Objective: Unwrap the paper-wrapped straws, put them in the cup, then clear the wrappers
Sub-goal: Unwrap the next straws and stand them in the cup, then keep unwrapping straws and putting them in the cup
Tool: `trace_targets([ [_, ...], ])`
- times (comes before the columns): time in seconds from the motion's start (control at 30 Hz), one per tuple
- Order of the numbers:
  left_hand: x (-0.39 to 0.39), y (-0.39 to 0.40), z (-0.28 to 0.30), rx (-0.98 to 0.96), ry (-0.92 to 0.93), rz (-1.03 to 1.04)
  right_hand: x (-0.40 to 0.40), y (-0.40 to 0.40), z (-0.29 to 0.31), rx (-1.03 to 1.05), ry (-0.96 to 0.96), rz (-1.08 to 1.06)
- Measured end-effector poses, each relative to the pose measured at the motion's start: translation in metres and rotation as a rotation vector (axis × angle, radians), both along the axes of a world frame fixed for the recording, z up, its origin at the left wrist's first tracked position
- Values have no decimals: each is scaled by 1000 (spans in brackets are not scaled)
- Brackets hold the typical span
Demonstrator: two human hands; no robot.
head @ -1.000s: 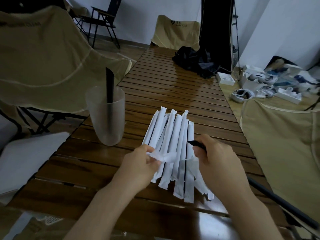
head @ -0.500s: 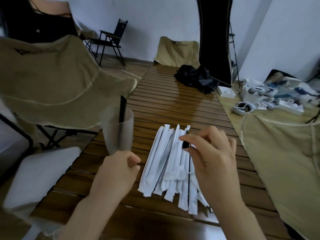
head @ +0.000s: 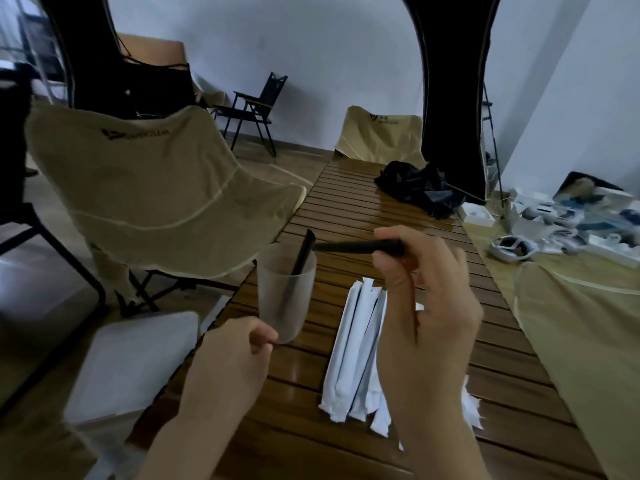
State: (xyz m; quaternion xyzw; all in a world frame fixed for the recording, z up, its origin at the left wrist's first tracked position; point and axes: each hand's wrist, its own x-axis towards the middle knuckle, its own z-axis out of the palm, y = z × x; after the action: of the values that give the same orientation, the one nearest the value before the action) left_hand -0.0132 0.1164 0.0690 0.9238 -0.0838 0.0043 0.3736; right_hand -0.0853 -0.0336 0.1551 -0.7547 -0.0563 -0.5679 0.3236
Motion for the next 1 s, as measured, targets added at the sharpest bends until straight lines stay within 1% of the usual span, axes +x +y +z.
trace_targets([
  [0.13, 6, 4, -2, -31, -34, 18, 9, 8, 3, 84, -13, 40],
  [0.2, 7, 5, -3, -45, -36, 13, 14, 9, 5, 113, 19, 61],
  [0.23, 8, 5, -2, -53, -34, 8, 17, 10, 3, 96, 65, 59],
  [0.3, 10, 4, -3, -67, -40, 0, 25, 13, -7, 41, 215, 38],
  [0.37, 12, 4, -5, -118, -28, -11, 31, 18, -17, 71, 388, 69],
  [0.4, 12, 5, -6, -141, -17, -18, 33, 19, -22, 102, 437, 112],
  [0.47, 12, 7, -6, -130, -9, -30, 37, 19, -28, 126, 490, 181],
  [0.5, 12, 8, -6, -116, -10, -30, 38, 18, -30, 120, 557, 186],
  [0.57, 13, 10, -5, -96, -14, -28, 39, 13, -38, 108, 759, 139],
  [0.63, 12, 10, -5, -75, -19, -36, 37, 2, -56, -15, 887, -8],
  [0.7, 10, 8, -5, -65, -17, -59, 34, -7, -73, -116, 1013, -112],
  [0.8, 8, 3, -6, -40, -19, -89, 29, -17, -98, -246, 1214, -155],
  [0.87, 6, -2, -7, -21, -14, -109, 26, -16, -111, -317, 1277, -139],
  [1.0, 2, -10, -7, 27, 12, -149, 20, -8, -128, -394, 1293, -181],
])
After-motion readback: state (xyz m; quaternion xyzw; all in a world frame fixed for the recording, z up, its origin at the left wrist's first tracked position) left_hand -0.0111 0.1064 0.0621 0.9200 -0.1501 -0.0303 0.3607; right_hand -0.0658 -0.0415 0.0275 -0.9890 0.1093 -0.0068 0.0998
